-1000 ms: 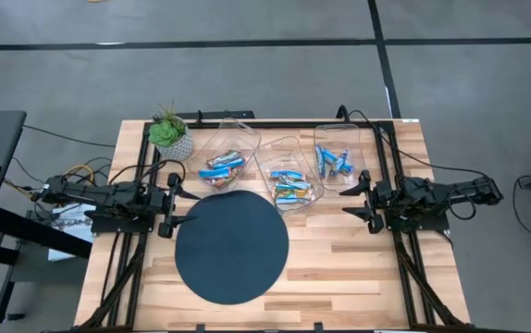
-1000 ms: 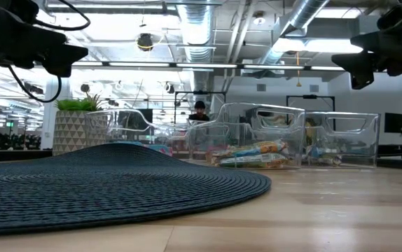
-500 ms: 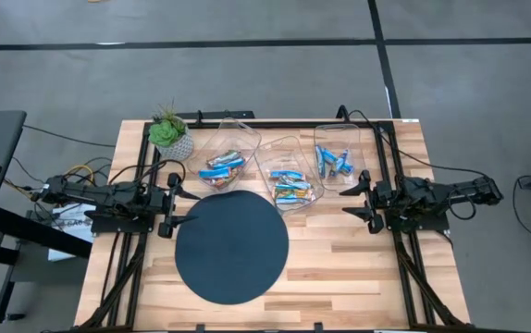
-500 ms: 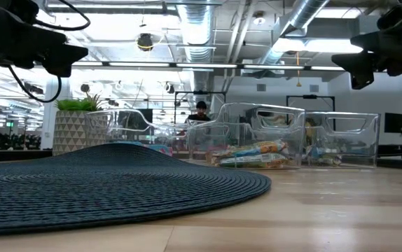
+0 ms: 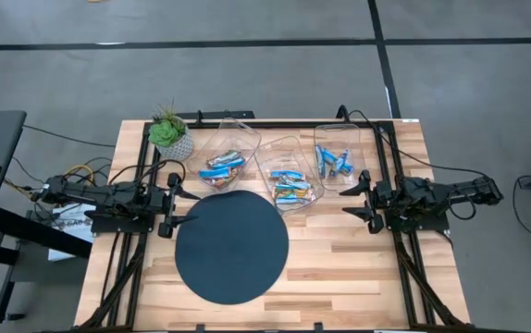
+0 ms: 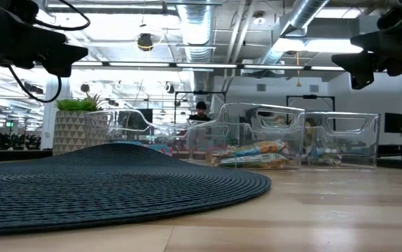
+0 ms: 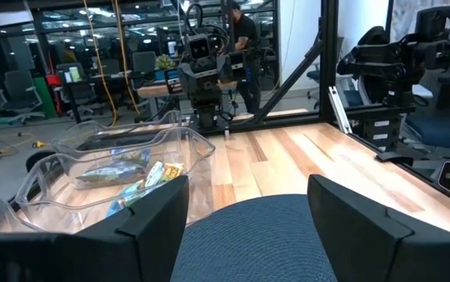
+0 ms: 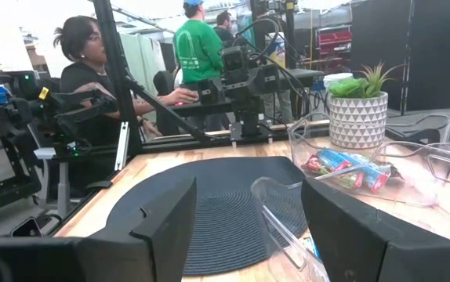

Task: Pick and place Granola Bars by type
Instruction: Return to Home Position

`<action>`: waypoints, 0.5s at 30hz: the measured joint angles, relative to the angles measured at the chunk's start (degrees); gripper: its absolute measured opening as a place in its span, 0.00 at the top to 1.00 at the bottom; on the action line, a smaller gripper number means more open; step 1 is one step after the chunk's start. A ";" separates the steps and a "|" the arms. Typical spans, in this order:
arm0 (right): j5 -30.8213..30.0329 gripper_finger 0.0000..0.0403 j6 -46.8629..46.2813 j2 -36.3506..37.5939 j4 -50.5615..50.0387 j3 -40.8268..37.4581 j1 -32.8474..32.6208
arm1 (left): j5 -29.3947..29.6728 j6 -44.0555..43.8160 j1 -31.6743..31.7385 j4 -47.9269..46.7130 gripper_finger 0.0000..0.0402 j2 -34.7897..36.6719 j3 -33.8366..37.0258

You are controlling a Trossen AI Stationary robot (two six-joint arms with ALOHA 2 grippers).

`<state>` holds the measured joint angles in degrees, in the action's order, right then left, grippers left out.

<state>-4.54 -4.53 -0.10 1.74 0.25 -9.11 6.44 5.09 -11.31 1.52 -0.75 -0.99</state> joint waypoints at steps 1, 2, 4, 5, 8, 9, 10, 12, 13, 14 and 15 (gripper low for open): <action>0.00 0.44 -0.01 0.00 0.00 0.02 -0.02 | 0.00 0.15 0.00 0.00 0.37 0.00 0.02; 0.00 0.44 0.00 0.00 0.00 0.02 0.00 | 0.00 0.31 0.00 0.00 0.37 0.00 0.02; 0.00 0.44 0.01 0.00 0.00 0.01 -0.02 | 0.00 0.18 0.00 0.00 0.37 0.00 0.02; 0.00 0.44 0.01 0.02 0.00 0.00 -0.01 | 0.00 -0.10 0.00 0.00 0.37 0.00 0.02; 0.00 0.44 -0.01 0.00 0.00 0.02 0.00 | 0.00 -0.02 0.00 0.00 0.37 0.00 0.02; 0.00 0.44 0.01 0.00 0.00 0.01 -0.02 | 0.00 -0.01 0.00 0.00 0.37 0.00 0.02; 0.00 0.44 0.00 0.00 0.00 0.02 -0.02 | 0.00 -0.05 0.00 0.00 0.37 0.00 0.02; 0.00 0.44 0.01 0.00 0.00 0.02 -0.01 | 0.00 -0.32 0.00 0.00 0.37 0.00 0.02; 0.00 0.44 -0.01 0.00 0.00 0.02 -0.02 | 0.01 -0.34 0.00 0.00 0.37 0.00 0.02; 0.00 0.44 0.01 0.00 0.00 0.01 -0.01 | 0.00 -0.31 0.00 0.00 0.37 0.00 0.02; 0.00 0.44 -0.01 0.00 0.00 0.02 -0.02 | 0.01 -0.06 0.00 0.00 0.37 0.00 0.02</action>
<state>-4.54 -4.54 -0.10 1.74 0.27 -9.13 6.44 5.02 -11.31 1.52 -0.75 -0.97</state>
